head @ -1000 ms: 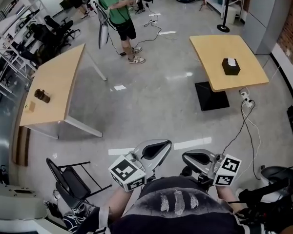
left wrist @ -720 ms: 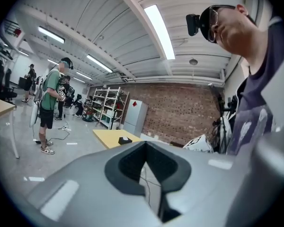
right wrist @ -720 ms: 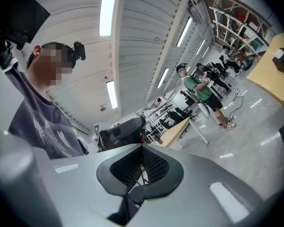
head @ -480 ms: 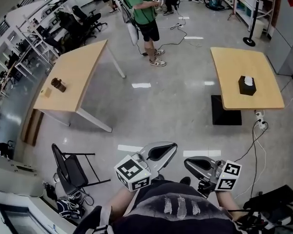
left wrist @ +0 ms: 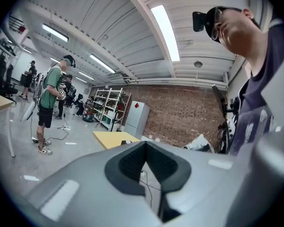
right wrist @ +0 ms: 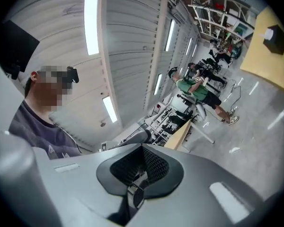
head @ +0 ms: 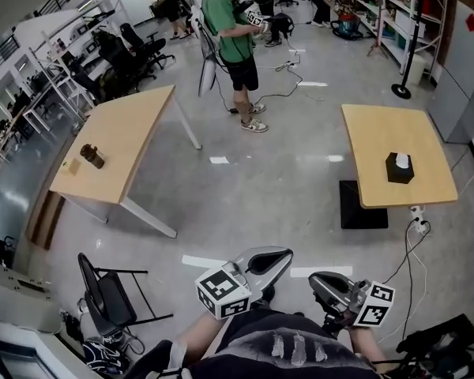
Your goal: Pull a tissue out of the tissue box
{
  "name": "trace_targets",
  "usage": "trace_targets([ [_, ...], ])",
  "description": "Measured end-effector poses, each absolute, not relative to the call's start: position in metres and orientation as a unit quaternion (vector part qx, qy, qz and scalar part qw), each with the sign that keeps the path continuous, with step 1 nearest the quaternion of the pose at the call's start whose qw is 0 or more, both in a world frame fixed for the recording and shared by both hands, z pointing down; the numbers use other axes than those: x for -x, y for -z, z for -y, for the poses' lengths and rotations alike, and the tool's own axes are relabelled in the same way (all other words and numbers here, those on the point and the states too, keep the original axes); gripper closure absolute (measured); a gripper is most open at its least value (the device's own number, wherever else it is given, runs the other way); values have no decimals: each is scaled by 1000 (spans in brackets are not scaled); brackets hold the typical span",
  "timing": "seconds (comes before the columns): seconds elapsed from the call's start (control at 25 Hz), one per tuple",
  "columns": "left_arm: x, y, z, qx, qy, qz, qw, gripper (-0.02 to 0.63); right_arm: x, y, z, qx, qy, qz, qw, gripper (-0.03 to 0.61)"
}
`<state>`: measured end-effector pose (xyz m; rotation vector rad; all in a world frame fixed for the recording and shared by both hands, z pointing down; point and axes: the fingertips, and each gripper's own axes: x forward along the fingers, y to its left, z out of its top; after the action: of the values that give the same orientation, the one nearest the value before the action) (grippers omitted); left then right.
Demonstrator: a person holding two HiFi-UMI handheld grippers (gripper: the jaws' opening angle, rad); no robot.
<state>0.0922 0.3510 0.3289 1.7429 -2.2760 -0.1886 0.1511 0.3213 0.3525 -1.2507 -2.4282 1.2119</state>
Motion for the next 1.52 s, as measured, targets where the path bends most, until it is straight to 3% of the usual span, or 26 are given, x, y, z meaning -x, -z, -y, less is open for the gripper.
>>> trace_targets([
  [0.68,26,-324,-412,-646,74,756,76,611,-29,-344,-389,377,-317,865,96,581],
  [1.12,55,-333,-411,-675,113,723,94,612,-3,-348,-406,358,-296,877,123,581],
  [1.52,57,-332,-345,-700,90,700,109,611,12,-350,-356,342,-314,881,95,581],
])
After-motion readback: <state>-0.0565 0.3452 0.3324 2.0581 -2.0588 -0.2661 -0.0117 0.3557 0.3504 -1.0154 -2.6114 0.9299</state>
